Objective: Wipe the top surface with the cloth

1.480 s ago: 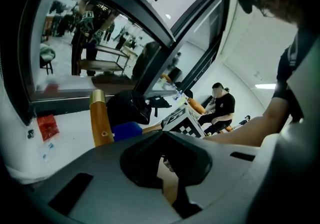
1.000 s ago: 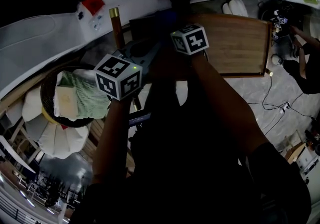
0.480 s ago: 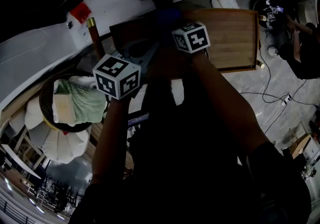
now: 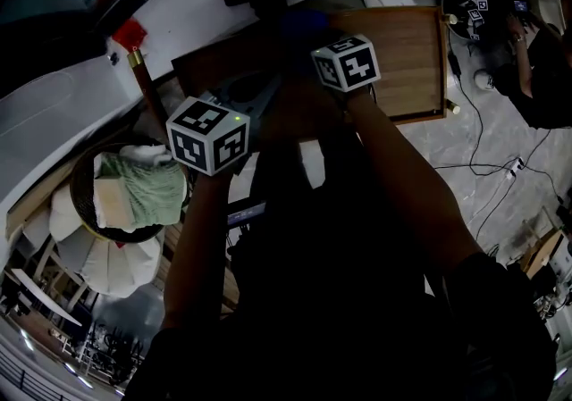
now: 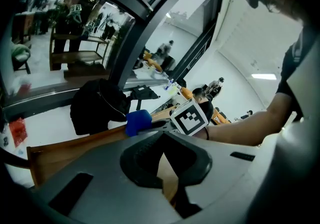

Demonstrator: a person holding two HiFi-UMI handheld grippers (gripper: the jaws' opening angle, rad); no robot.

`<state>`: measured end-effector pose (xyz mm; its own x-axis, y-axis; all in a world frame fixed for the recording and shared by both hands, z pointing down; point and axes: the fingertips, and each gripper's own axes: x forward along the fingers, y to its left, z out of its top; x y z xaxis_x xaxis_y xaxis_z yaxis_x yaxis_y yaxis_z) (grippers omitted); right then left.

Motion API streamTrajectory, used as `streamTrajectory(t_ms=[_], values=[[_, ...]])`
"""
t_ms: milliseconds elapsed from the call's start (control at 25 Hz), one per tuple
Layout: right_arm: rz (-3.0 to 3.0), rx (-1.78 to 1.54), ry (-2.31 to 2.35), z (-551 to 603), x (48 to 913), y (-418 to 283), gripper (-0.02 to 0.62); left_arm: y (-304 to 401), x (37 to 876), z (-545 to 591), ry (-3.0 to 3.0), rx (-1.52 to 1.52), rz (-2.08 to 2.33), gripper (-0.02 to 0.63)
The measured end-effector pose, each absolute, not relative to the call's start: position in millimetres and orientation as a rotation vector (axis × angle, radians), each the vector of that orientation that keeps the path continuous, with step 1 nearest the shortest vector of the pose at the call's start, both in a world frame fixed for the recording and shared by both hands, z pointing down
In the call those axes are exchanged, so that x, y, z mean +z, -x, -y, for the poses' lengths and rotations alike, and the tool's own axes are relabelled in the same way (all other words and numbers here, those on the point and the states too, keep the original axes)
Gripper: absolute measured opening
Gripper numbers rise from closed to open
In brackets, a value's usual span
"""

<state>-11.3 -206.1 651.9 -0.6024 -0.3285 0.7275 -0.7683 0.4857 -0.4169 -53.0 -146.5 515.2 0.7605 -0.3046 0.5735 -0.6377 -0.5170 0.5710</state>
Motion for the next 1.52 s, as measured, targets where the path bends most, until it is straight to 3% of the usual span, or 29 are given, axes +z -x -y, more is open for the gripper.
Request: streamTrajectory(t_ms=[760,1520], values=[[2.136,1.007,-1.015,230.5,646.9,-129.0,0.061,-65.1,517.8,164.8,-2.170,0.542,0.614,0.008],[2.038,1.086,-1.254,245.5,640.3,-254.2,0.061,-133.7,515.5,167.4,-2.209,0.607,0.506,0.008]])
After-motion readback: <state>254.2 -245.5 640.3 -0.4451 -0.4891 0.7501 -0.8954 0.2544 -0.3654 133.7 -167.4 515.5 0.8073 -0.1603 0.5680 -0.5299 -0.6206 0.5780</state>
